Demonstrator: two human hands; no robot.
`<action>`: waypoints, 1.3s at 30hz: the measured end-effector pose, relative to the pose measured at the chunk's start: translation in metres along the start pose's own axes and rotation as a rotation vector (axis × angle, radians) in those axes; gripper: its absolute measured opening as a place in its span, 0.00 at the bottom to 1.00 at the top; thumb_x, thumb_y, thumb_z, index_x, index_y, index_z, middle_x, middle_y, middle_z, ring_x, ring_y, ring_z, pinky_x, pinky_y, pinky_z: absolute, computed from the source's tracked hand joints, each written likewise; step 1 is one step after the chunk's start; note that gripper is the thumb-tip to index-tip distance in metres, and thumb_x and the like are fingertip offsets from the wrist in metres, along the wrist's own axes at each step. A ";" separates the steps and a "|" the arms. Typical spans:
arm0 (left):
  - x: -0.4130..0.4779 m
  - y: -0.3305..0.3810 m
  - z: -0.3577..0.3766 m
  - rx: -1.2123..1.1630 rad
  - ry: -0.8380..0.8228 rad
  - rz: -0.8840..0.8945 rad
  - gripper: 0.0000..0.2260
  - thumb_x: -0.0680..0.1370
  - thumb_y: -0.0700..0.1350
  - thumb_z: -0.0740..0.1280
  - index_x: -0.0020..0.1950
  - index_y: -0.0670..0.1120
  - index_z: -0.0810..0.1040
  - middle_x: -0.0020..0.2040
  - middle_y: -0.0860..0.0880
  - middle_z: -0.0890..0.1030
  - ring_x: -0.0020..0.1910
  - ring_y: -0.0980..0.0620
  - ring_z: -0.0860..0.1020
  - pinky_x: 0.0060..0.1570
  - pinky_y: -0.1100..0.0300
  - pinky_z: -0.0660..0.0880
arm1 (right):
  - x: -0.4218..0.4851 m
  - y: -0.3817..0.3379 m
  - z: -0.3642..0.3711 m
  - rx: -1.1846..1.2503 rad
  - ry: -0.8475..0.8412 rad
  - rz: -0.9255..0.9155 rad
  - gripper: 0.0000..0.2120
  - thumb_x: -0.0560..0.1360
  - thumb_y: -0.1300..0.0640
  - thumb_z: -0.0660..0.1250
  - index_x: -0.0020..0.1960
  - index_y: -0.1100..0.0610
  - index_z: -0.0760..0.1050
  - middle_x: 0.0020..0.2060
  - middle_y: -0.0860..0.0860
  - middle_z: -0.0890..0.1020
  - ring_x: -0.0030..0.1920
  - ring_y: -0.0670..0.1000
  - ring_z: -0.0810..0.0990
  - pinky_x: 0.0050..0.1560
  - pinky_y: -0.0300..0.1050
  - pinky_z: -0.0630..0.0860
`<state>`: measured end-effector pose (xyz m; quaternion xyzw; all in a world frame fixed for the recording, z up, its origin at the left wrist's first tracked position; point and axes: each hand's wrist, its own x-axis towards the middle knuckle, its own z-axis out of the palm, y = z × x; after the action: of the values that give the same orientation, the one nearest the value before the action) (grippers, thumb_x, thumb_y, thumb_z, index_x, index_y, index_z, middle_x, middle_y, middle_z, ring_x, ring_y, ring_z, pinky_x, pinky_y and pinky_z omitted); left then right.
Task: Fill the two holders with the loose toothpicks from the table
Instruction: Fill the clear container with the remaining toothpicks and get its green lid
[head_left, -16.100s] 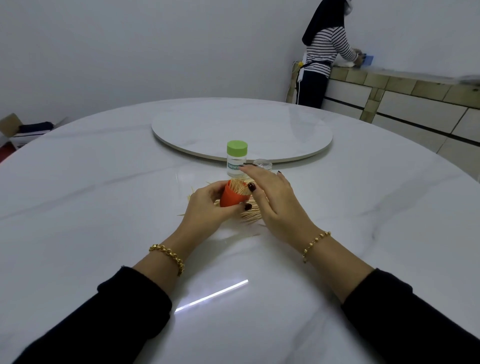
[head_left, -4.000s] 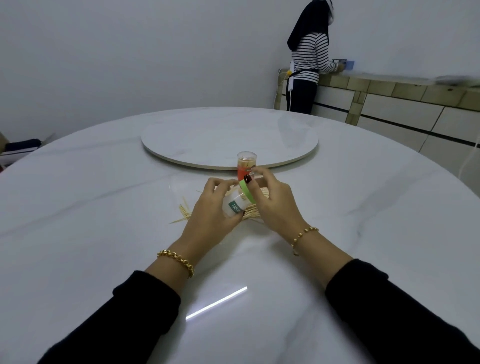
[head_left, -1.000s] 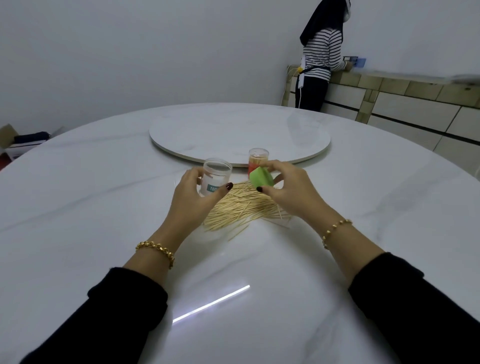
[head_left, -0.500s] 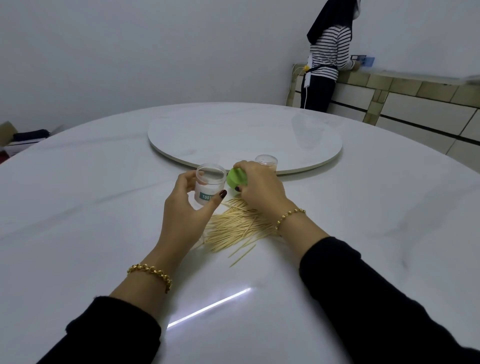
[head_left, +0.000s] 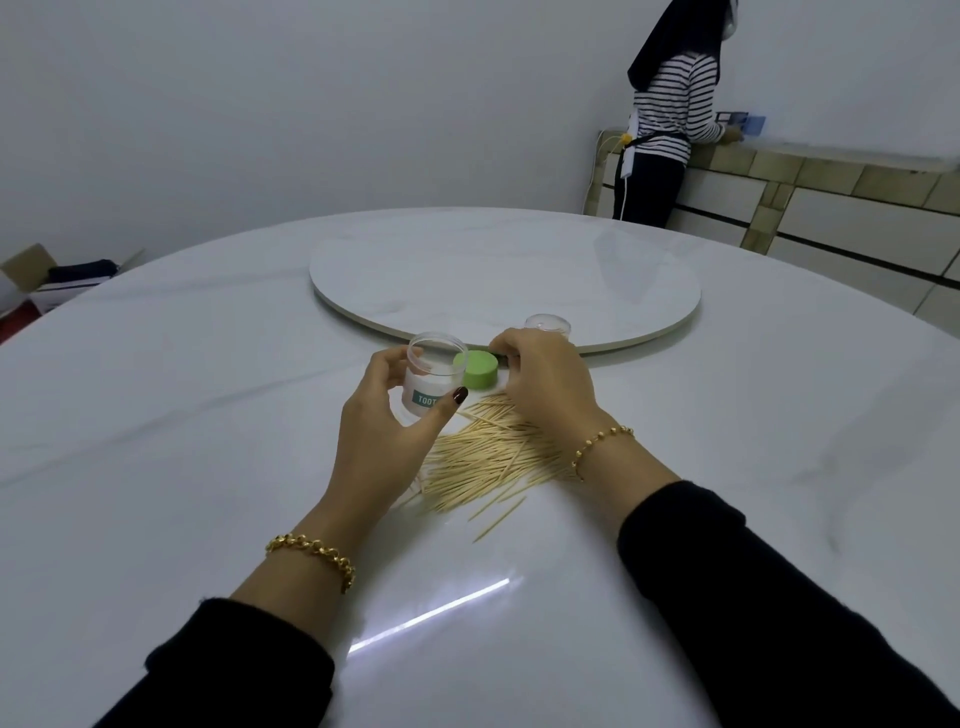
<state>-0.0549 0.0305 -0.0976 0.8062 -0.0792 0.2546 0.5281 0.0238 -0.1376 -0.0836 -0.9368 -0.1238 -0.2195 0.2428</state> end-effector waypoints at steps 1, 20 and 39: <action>0.000 0.000 0.000 0.000 -0.006 -0.002 0.22 0.71 0.52 0.74 0.61 0.50 0.71 0.53 0.59 0.76 0.55 0.65 0.73 0.47 0.81 0.65 | -0.003 0.000 0.000 -0.006 0.010 -0.022 0.15 0.74 0.66 0.61 0.56 0.54 0.80 0.49 0.50 0.82 0.49 0.53 0.80 0.44 0.50 0.78; -0.005 0.003 0.002 0.020 -0.101 0.008 0.21 0.70 0.52 0.74 0.60 0.52 0.72 0.54 0.57 0.78 0.55 0.61 0.75 0.47 0.80 0.67 | -0.058 0.001 -0.023 -0.050 -0.254 -0.085 0.15 0.78 0.58 0.57 0.58 0.55 0.79 0.51 0.53 0.83 0.52 0.55 0.78 0.51 0.49 0.75; -0.008 0.006 0.001 0.028 -0.166 0.027 0.22 0.71 0.52 0.73 0.62 0.50 0.72 0.56 0.56 0.78 0.56 0.58 0.75 0.47 0.81 0.65 | -0.067 0.022 -0.031 -0.002 -0.287 0.084 0.13 0.80 0.55 0.53 0.52 0.57 0.75 0.46 0.55 0.81 0.46 0.54 0.77 0.47 0.50 0.74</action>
<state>-0.0638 0.0262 -0.0965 0.8308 -0.1301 0.1951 0.5047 -0.0383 -0.1805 -0.1001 -0.9632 -0.1178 -0.0730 0.2305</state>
